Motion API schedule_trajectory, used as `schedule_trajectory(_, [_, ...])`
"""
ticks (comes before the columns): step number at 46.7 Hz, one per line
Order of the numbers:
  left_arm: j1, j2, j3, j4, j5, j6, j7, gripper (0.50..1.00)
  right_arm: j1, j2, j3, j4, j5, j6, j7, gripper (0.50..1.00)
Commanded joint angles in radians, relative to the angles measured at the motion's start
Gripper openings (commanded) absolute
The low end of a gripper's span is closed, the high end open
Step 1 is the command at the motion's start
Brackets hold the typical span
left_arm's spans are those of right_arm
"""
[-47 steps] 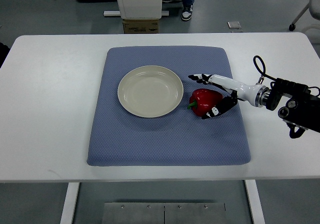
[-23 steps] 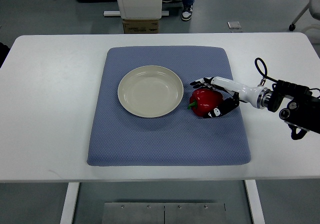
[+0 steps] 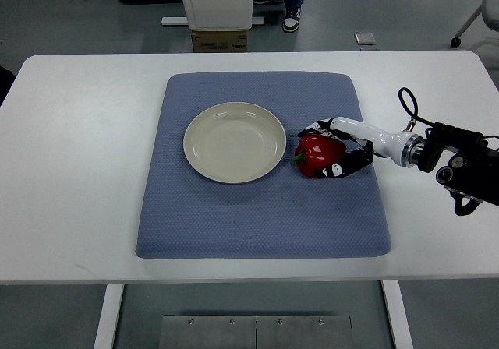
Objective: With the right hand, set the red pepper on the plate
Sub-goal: 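Close the right hand fingers around the red bell pepper, then lift the pepper with the right hand and carry it over the plate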
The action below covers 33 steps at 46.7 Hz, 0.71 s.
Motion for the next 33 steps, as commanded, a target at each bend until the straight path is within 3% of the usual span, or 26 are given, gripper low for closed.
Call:
schedule_trajectory(1, [-0.001,0.0,0.0,0.0,0.0,0.0,0.0,1.0,0.003,-0.001,0.0,-0.001,0.002,0.001,-0.001,0.5])
schedule_trajectory(10, [0.001,0.0,0.0,0.0,0.0,0.0,0.0,1.0,0.032,-0.002,0.014,-0.013,0.012,0.001,-0.021,0.5])
schedule_trajectory(21, [-0.001,0.0,0.0,0.0,0.0,0.0,0.0,1.0,0.078,0.053,0.083,-0.042,0.041,0.001,-0.141,0.5])
schedule_trajectory(33, [-0.001,0.0,0.0,0.0,0.0,0.0,0.0,1.0,0.122,0.146,0.097,-0.051,0.043,0.004,-0.166,0.5])
